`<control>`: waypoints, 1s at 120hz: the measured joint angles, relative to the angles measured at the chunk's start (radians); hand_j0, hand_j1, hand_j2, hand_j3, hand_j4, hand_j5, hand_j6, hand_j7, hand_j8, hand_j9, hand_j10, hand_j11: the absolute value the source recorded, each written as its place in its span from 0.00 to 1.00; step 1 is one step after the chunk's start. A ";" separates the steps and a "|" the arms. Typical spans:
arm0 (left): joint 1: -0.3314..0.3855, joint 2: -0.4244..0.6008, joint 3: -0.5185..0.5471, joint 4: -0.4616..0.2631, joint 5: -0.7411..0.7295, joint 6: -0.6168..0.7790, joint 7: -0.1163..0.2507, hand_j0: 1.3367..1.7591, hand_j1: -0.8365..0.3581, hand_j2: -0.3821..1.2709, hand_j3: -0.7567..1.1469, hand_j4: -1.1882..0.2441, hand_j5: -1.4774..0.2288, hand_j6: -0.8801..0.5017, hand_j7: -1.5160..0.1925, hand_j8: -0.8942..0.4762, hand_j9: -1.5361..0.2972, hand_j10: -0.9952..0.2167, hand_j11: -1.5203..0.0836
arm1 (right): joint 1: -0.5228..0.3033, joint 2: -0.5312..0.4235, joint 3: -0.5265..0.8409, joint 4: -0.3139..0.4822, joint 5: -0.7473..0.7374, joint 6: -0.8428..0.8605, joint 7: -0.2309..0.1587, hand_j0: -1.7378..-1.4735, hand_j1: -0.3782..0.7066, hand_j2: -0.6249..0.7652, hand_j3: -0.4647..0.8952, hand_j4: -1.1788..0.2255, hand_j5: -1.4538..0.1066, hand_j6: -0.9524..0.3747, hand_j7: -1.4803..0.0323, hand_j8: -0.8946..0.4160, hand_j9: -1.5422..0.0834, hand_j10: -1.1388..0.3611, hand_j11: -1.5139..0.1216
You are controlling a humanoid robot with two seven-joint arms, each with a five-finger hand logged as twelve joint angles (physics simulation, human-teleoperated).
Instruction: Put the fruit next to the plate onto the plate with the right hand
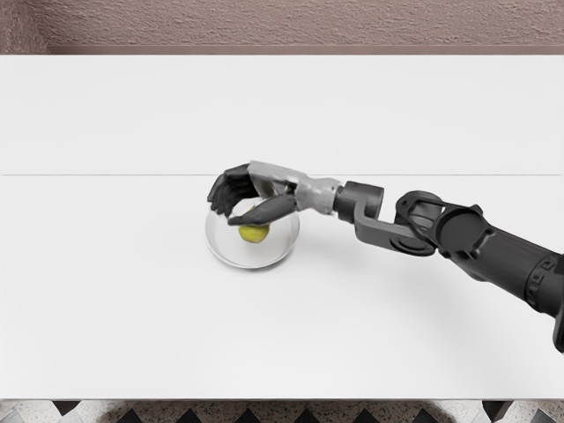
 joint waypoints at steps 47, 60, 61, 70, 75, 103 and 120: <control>0.000 0.000 0.000 0.000 0.000 0.000 0.000 0.76 0.97 0.23 0.40 0.81 0.85 0.62 0.87 0.64 0.82 0.80 0.93 | 0.017 0.027 0.004 -0.061 0.106 -0.040 -0.004 0.30 0.31 0.41 0.34 0.65 0.71 0.52 0.75 0.48 0.74 0.58 0.72; 0.000 0.000 0.000 0.000 0.000 0.000 0.000 0.76 0.97 0.23 0.40 0.81 0.85 0.62 0.87 0.64 0.82 0.80 0.93 | 0.030 0.041 0.004 -0.100 0.136 -0.049 -0.010 0.30 0.20 0.41 0.34 0.71 0.79 0.58 0.83 0.55 0.81 0.64 0.79; 0.000 0.000 0.000 0.000 0.000 0.000 0.000 0.76 0.97 0.23 0.40 0.81 0.85 0.62 0.87 0.64 0.82 0.80 0.93 | 0.031 0.042 0.004 -0.102 0.138 -0.049 -0.011 0.30 0.19 0.41 0.34 0.72 0.79 0.59 0.83 0.55 0.82 0.64 0.79; 0.000 0.000 0.000 0.000 0.000 0.000 0.000 0.76 0.97 0.23 0.40 0.81 0.85 0.62 0.87 0.64 0.82 0.80 0.93 | 0.038 0.046 0.004 -0.118 0.153 -0.052 -0.022 0.30 0.14 0.42 0.34 0.75 0.83 0.62 0.87 0.59 0.85 0.68 0.83; 0.000 0.000 0.000 0.000 0.000 0.000 0.000 0.76 0.97 0.23 0.40 0.81 0.85 0.62 0.87 0.64 0.82 0.80 0.93 | 0.041 0.047 0.004 -0.123 0.160 -0.057 -0.031 0.30 0.12 0.42 0.34 0.77 0.85 0.64 0.89 0.60 0.87 0.69 0.85; 0.000 0.000 0.000 0.000 0.000 0.000 0.000 0.76 0.97 0.23 0.40 0.81 0.85 0.62 0.87 0.64 0.82 0.80 0.93 | 0.052 0.049 0.004 -0.184 0.182 -0.092 -0.090 0.30 0.04 0.43 0.34 0.81 0.90 0.69 0.95 0.66 0.92 0.74 0.90; 0.000 0.000 0.000 0.000 0.000 0.000 0.000 0.76 0.97 0.23 0.40 0.81 0.85 0.62 0.87 0.64 0.82 0.80 0.93 | 0.054 0.049 0.004 -0.204 0.185 -0.107 -0.119 0.31 0.02 0.43 0.34 0.83 0.92 0.70 0.96 0.67 0.94 0.75 0.91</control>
